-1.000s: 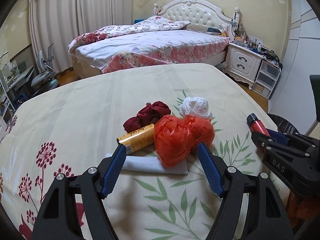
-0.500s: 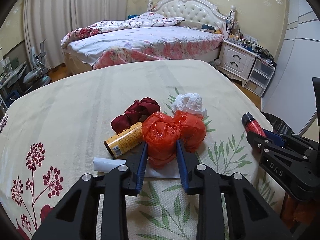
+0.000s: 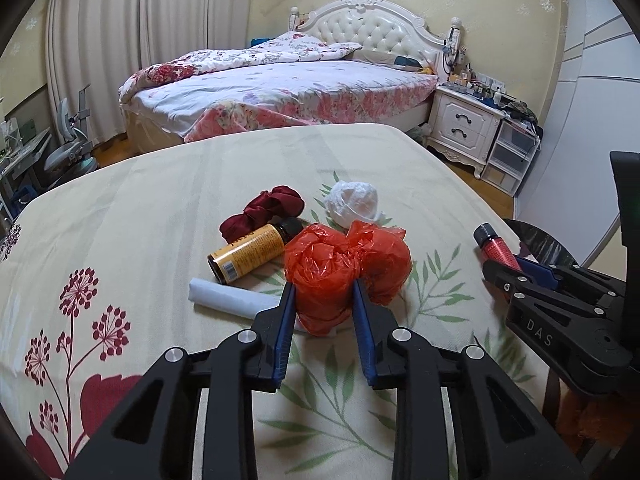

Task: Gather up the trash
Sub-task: 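Carry the bottle and bag over the black bin and open both grippers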

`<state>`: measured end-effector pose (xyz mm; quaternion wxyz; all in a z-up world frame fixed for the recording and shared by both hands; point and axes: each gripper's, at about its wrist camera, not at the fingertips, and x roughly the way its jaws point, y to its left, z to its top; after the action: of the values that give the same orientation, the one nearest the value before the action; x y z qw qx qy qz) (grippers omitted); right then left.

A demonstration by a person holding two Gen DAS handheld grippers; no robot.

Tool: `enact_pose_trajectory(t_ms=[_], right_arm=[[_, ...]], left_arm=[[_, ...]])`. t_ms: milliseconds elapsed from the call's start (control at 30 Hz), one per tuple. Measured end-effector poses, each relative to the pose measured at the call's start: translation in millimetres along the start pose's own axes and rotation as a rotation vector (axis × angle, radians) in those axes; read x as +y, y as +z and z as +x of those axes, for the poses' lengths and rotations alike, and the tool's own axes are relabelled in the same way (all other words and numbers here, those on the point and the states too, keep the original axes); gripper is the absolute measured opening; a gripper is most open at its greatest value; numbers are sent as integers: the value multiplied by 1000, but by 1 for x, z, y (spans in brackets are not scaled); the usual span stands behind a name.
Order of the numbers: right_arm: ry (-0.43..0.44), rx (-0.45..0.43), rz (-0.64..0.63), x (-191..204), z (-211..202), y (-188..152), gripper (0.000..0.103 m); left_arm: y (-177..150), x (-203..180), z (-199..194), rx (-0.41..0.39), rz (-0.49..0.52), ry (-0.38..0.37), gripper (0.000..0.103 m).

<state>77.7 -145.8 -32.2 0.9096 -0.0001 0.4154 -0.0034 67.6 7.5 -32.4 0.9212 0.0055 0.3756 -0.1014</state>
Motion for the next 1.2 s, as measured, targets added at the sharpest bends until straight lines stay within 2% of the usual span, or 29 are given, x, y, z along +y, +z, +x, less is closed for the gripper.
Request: enact_pose_trajectory(t_ms=[333,600,833,1200], right_arm=[[-38,-51,28,-18,-31,-12,23],[-102,-80,92,-55,-49,-19,23],[-159,-89,158,-91,-52,-24,23],[-228,-84,236,-136,-43,-28,23]], left_arm=[[-5,-24,-16,-32,34,-43,29],[0,-62,-18,-62,91,-98,29],[8,-100,-10,-73,149,-148,29],[18,-143,13,-68,219,-186,29]])
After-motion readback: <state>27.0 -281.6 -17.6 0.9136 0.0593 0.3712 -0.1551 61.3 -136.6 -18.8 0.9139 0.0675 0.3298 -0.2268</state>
